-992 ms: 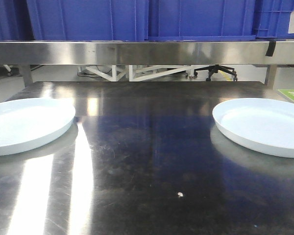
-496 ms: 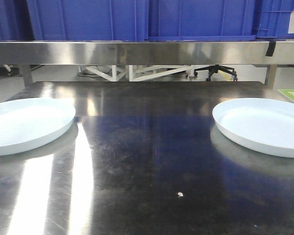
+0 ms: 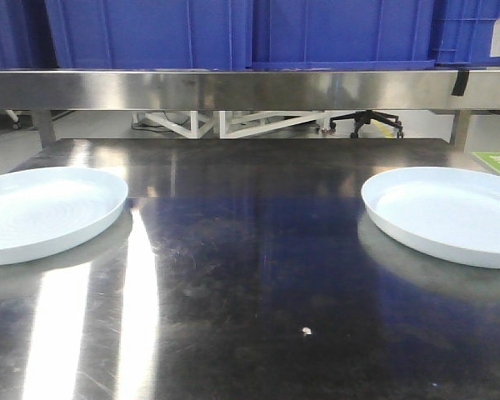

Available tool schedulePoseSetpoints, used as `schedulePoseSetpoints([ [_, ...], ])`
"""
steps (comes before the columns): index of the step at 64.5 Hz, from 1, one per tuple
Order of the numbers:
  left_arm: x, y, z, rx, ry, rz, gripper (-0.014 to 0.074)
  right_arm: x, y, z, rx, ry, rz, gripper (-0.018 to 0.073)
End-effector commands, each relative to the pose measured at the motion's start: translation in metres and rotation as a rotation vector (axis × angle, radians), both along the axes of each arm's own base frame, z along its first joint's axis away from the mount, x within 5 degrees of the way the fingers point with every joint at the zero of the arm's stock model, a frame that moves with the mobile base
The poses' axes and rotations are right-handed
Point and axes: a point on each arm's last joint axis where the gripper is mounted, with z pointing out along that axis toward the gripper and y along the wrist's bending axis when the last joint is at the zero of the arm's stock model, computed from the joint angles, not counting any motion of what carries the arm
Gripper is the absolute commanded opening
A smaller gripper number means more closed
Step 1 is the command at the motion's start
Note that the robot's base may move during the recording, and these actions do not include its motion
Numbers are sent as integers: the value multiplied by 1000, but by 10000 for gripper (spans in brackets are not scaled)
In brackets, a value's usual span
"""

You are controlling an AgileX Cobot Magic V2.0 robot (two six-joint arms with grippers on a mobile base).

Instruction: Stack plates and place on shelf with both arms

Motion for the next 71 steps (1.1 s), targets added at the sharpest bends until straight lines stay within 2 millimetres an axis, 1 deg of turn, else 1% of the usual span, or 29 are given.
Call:
schedulePoseSetpoints([
  [1,20,-2,21,-35,-47,20,90,-1,0,10,-8,-111,-6,48],
  [5,30,-1,19,-30,4,25,90,-1,0,10,-8,-111,-6,48],
  [12,46,7,15,-23,119,53,90,-1,0,10,-8,-111,-6,48],
  [26,80,38,9,-32,324,145,90,-1,0,10,-8,-111,-6,48],
  [30,89,39,9,-26,379,133,90,-1,0,10,-8,-111,-6,48],
  [37,109,40,2,-10,486,109,90,-1,0,10,-8,-111,-6,48],
  [48,138,41,-3,-7,579,85,94,-1,0,10,-8,-111,-6,48],
  [54,153,43,-8,7,615,77,155,-1,0,10,-8,-111,-6,48],
  [64,166,43,-19,6,653,71,358,-1,0,10,-8,-111,-6,48],
  [67,168,42,-22,8,661,68,379,-1,0,10,-8,-111,-6,48],
  [71,170,42,-27,9,675,64,381,-1,0,10,-8,-111,-6,48],
])
